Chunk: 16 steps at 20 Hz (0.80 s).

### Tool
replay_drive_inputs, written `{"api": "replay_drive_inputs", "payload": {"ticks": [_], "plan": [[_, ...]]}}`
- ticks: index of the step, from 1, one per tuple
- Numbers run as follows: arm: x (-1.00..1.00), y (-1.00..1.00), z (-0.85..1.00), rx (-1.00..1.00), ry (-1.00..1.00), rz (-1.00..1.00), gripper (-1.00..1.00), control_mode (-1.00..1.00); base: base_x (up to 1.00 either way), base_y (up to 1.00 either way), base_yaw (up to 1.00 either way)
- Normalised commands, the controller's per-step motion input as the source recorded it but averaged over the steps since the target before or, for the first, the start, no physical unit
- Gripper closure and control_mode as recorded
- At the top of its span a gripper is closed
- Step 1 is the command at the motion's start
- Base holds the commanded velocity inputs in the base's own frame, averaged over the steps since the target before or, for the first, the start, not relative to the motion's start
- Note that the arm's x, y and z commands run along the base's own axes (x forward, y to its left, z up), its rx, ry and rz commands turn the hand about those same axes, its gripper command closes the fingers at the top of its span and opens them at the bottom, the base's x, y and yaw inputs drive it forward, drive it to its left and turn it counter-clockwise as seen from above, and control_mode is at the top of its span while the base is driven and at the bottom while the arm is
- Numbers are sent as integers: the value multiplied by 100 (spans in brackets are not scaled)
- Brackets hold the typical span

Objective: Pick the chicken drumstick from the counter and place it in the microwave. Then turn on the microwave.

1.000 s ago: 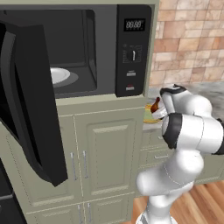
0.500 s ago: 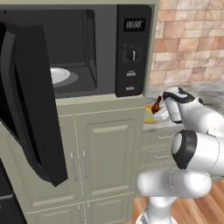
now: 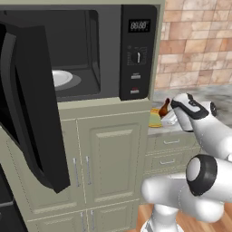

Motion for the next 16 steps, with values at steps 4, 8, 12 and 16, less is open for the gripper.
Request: {"api": "replay_drive_inputs", "payload": {"ticks": [4, 8, 12, 16], "plan": [[-28, 0, 16, 0, 0, 0, 100, -100, 0, 0, 0], [-32, 0, 16, 0, 0, 0, 100, -100, 0, 0, 0], [-35, 0, 23, 0, -1, 0, 100, -100, 0, 0, 0], [-35, 0, 25, 0, -1, 0, 100, -100, 0, 0, 0]]}}
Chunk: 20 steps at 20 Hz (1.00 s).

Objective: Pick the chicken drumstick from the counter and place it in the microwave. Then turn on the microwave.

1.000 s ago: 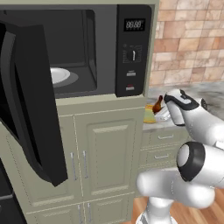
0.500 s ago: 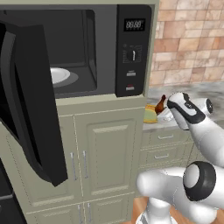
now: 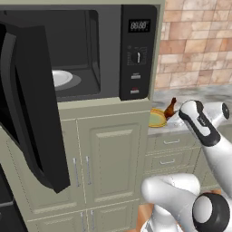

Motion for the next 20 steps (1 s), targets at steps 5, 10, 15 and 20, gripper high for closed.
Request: {"api": "replay_drive_inputs", "payload": {"ticks": [5, 10, 15, 20], "plan": [[-34, 8, 25, 0, -1, 0, 100, -100, 0, 0, 0], [-35, 7, 24, 0, 0, 0, 100, -100, 0, 0, 0], [-35, 3, 27, 0, 0, 0, 100, -100, 0, 0, 0], [-35, 6, 25, 0, -1, 0, 100, -100, 0, 0, 0]]}}
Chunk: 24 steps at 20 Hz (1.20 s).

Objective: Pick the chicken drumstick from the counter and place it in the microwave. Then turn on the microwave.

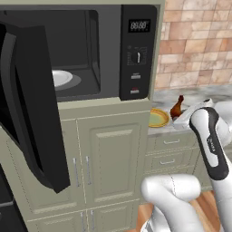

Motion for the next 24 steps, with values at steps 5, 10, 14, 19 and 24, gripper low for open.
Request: {"api": "replay_drive_inputs", "payload": {"ticks": [5, 10, 14, 19, 24], "plan": [[-34, 10, 22, 0, -1, 0, 100, -100, 0, 0, 0], [-35, 11, 22, 0, -1, 0, 100, -100, 0, 0, 0], [-35, 11, 23, 0, -1, 0, 100, -100, 0, 0, 0], [-22, 20, 20, 0, -1, 0, 100, -100, 0, 0, 0], [-3, 33, 18, 0, -1, -1, 100, -100, 0, 0, 0]]}}
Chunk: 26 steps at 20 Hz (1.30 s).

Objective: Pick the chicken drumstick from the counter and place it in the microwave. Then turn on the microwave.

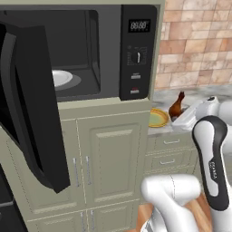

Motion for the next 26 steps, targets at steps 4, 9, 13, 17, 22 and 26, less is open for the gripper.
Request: {"api": "replay_drive_inputs", "payload": {"ticks": [4, 9, 13, 17, 22, 26], "plan": [[0, 33, 23, -1, -2, -3, 100, -100, 0, 0, 0], [0, 33, 20, -1, -2, -2, 100, -100, 0, 0, 0], [0, 35, 20, -2, -2, -2, 100, -100, 0, 0, 0], [0, 33, 21, -2, -1, -1, 100, -100, 0, 0, 0], [0, 32, 18, -2, 0, 0, 100, -100, 0, 0, 0], [0, 33, 18, -2, 0, -1, 100, -100, 0, 0, 0]]}}
